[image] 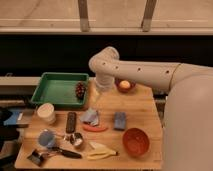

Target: Place eraser in paper cup

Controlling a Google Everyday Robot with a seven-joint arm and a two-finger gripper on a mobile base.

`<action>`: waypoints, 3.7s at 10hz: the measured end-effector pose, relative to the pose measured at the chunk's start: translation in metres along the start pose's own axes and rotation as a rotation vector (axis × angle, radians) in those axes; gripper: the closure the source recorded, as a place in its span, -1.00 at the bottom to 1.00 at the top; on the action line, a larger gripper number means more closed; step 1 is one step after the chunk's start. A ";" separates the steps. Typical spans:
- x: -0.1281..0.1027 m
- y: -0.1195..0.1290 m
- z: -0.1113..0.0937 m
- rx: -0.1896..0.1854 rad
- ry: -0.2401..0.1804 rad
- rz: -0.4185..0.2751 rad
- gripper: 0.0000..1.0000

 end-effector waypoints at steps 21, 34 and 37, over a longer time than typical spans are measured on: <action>-0.043 0.176 0.022 -0.101 0.068 -0.249 -0.60; -0.037 0.211 0.108 -0.068 0.271 -0.150 -0.60; -0.041 0.202 0.128 -0.065 0.314 -0.094 -0.60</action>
